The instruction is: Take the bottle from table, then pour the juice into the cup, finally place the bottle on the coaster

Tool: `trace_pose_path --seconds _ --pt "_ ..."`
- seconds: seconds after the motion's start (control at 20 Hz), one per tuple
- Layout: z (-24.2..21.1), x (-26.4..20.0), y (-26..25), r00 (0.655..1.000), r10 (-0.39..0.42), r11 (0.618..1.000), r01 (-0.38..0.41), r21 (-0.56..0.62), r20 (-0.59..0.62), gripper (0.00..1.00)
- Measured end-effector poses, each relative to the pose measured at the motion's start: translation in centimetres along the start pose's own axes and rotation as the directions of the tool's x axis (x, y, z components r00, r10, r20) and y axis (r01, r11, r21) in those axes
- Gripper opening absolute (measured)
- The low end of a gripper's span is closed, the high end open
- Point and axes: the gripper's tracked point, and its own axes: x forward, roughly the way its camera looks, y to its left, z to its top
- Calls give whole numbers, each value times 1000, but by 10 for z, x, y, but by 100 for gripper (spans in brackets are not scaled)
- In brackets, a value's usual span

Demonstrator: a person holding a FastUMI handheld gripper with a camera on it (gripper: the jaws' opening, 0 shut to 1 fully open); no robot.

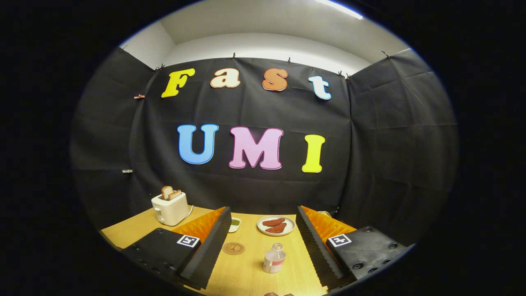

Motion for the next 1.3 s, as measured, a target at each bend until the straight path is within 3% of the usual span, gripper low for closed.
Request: trace_pose_path --seconds 0.6,0.85,1.3 --pt "-31 23 -15 999 53 999 -53 -12 -10 97" --pt "-67 33 -21 994 99 995 -99 -15 -48 97" --pt "-135 55 -24 985 116 993 -110 50 -130 97"
